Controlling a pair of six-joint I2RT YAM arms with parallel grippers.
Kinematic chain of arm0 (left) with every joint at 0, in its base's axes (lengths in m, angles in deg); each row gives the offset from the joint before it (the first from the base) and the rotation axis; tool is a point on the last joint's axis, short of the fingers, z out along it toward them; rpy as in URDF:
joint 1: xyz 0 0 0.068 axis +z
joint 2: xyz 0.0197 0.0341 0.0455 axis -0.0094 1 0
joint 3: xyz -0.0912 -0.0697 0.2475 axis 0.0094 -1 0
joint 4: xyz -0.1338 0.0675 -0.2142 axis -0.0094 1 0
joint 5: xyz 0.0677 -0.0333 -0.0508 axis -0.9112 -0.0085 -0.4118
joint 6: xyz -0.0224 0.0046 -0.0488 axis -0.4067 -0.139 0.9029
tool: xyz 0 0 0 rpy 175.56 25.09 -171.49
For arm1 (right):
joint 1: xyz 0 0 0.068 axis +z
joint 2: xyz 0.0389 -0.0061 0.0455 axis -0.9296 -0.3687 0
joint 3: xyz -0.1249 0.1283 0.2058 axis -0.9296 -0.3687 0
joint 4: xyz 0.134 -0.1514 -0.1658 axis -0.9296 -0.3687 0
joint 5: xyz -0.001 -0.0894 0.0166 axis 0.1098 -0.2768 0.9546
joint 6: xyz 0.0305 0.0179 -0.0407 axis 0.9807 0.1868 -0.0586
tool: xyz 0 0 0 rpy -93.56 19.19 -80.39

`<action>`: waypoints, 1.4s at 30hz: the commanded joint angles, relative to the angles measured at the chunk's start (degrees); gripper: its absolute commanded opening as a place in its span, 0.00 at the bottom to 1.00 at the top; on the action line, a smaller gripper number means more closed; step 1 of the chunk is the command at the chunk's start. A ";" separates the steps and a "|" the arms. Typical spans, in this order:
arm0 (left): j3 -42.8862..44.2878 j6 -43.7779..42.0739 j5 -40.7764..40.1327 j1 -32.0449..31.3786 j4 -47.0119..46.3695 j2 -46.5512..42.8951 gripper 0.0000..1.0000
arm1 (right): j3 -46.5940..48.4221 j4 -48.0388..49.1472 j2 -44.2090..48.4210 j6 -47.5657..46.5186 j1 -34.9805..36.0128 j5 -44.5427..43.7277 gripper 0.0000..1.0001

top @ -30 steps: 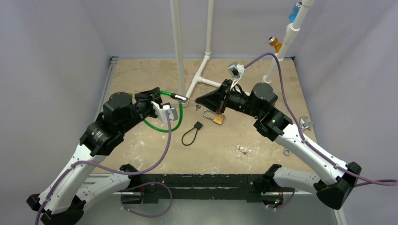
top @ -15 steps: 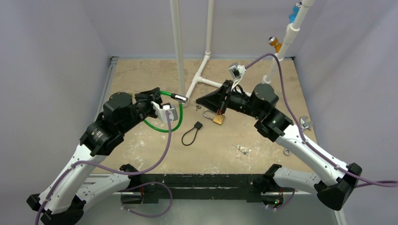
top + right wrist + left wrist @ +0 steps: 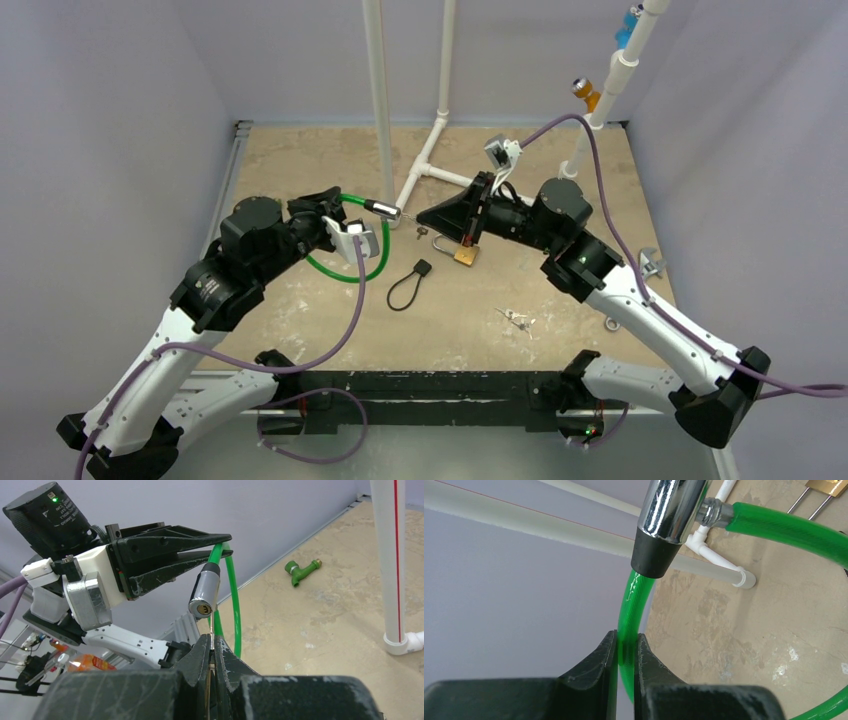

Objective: Unlock with the key
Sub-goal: Unlock the lock.

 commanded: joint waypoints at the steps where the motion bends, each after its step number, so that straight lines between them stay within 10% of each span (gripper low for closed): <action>1: 1.48 -0.48 0.40 0.12 -3.52 -0.49 0.00 | 0.28 3.36 -0.63 0.70 -0.17 1.67 0.00; 42: 0.99 -1.21 0.40 0.07 -3.46 -0.36 0.00 | -0.84 3.54 0.20 1.02 -0.16 1.80 0.00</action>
